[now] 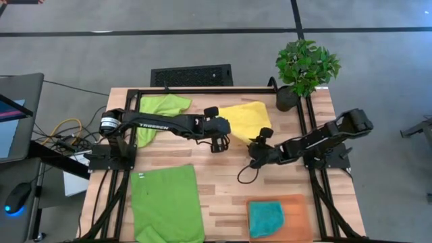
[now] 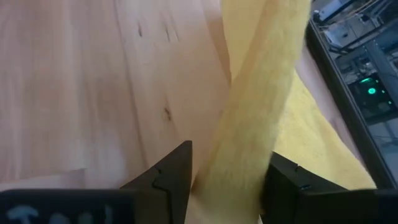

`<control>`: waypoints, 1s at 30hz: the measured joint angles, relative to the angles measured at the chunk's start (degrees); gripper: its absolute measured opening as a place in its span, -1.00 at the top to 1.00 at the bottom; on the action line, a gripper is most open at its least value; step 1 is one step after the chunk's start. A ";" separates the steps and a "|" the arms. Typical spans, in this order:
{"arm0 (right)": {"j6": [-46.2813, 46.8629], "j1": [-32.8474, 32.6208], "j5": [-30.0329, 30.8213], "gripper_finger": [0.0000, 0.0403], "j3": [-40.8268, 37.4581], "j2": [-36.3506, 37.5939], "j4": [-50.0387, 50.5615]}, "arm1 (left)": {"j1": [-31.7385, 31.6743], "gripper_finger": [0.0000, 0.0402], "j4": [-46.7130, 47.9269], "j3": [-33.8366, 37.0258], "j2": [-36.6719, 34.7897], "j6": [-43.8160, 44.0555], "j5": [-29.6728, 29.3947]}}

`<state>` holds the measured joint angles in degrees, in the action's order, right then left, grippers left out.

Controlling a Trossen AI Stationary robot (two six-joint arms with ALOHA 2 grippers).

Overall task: Fold microfiber towels
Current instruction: Fold the yellow microfiber towel

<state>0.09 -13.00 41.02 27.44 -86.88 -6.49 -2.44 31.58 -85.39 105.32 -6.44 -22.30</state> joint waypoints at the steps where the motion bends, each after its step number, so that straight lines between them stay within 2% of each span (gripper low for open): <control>1: 0.45 -0.36 0.04 0.15 0.00 0.30 0.83 | 0.00 1.00 0.69 -0.40 0.00 0.12 -0.52; 13: 11.98 -1.61 2.64 0.15 0.02 1.01 9.63 | 0.00 1.00 4.18 -2.60 0.02 1.27 -1.53; 17: 12.42 -1.86 2.53 0.15 0.02 1.01 7.72 | 0.00 1.00 4.16 -2.60 0.02 1.83 -1.53; 22: 13.45 -2.11 2.83 0.15 0.02 1.01 0.80 | 0.00 1.00 3.68 -2.60 0.02 2.72 -1.51; 30: 16.93 -0.90 10.23 0.15 0.02 -2.83 0.11 | 0.95 1.00 2.04 -3.06 0.02 2.71 -1.49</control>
<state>17.02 -13.90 51.25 27.46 -89.71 -6.38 -1.48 33.62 -88.45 105.34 -3.73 -23.79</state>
